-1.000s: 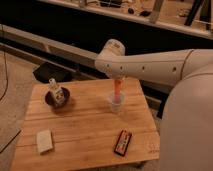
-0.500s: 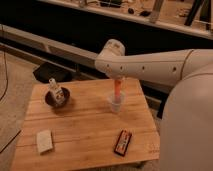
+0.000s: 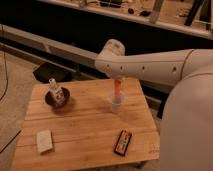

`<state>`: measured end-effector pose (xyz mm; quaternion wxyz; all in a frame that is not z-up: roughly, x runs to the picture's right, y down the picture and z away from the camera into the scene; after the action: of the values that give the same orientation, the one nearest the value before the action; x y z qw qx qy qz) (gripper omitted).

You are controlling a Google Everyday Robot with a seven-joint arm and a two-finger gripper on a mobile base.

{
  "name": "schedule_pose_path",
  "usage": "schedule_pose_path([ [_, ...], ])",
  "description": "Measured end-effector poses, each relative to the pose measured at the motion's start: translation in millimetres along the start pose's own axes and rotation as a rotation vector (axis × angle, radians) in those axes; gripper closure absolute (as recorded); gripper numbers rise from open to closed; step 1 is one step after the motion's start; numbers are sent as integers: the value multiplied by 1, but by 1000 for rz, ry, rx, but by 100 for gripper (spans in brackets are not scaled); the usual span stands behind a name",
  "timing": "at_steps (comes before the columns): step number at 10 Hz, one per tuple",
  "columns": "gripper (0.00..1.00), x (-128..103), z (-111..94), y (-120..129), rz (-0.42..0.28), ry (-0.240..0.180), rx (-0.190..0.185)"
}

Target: Place the pepper in the ceramic cup

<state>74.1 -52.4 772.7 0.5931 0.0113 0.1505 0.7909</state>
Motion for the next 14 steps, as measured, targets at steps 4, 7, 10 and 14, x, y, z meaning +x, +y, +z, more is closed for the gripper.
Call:
schedule_pose_path([
  [4, 94, 0, 0, 0, 0, 0, 0],
  [7, 94, 8, 4, 6, 5, 16, -35],
  [10, 94, 49, 19, 38, 19, 111, -294],
  [14, 94, 35, 24, 17, -11, 86, -332],
])
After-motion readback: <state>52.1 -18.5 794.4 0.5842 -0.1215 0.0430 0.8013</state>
